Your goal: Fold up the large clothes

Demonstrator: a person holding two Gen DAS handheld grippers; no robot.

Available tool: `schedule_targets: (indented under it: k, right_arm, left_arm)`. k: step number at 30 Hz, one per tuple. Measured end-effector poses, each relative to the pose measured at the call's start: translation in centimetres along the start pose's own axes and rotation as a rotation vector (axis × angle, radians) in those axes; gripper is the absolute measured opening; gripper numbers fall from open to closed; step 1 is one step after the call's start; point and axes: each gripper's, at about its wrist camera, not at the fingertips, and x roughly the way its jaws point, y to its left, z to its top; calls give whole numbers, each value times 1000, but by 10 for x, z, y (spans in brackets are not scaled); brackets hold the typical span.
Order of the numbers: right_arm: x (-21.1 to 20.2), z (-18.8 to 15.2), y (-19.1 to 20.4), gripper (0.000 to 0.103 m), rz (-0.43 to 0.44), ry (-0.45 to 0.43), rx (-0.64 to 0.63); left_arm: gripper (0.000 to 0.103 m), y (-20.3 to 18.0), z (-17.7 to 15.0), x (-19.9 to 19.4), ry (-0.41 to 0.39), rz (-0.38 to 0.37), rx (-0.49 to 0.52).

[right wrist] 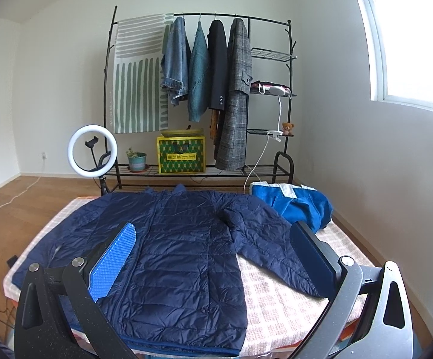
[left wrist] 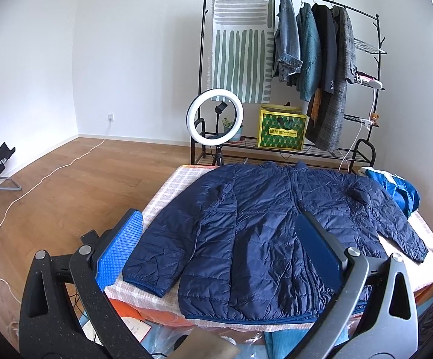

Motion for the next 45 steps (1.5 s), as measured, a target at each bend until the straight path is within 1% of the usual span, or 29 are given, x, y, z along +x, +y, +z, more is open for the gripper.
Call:
schedule_targets:
  k: [7, 11, 16, 29, 35, 45]
  right_arm:
    - [3, -3, -2, 103, 24, 20, -4]
    - [0, -4, 0, 103, 4, 3, -27]
    - [-2, -2, 3, 103, 8, -15, -35]
    - [2, -3, 7, 103, 55, -17, -37]
    - [9, -2, 7, 103, 75, -12, -27]
    - [33, 4, 15, 103, 119, 0, -29]
  left_arm:
    - [103, -3, 2, -3, -17, -5, 2]
    - [103, -5, 4, -3, -27, -7, 10]
    - [103, -7, 5, -2, -28, -13, 12]
    - [103, -6, 2, 0, -25, -10, 12]
    - [103, -5, 4, 7, -11, 7, 12]
    - [103, 4, 12, 24, 7, 60, -9]
